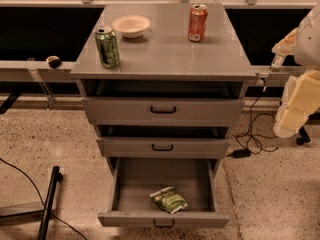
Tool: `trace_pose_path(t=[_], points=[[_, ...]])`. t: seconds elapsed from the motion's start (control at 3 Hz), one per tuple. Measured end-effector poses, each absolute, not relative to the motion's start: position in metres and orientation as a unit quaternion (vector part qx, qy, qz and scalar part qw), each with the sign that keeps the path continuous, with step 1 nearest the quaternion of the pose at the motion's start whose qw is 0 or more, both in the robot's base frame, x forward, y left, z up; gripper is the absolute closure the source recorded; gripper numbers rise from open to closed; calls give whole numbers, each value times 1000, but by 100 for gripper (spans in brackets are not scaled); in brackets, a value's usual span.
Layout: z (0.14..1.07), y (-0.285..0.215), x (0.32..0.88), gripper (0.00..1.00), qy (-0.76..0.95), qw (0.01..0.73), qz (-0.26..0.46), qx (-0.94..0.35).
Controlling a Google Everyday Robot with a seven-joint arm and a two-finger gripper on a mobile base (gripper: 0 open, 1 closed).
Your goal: Pick green jalapeno chip bag from bottom drawer and place on counter
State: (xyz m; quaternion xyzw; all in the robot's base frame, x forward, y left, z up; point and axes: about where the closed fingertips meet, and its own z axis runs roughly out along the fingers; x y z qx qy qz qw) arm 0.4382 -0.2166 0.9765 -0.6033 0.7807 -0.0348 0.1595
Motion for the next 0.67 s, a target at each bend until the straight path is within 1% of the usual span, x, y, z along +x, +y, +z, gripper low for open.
trace_pose_path(t=[0.33, 0.67], points=[[976, -217, 438, 0, 781, 159, -34, -603], [928, -206, 441, 0, 785, 144, 59, -600]])
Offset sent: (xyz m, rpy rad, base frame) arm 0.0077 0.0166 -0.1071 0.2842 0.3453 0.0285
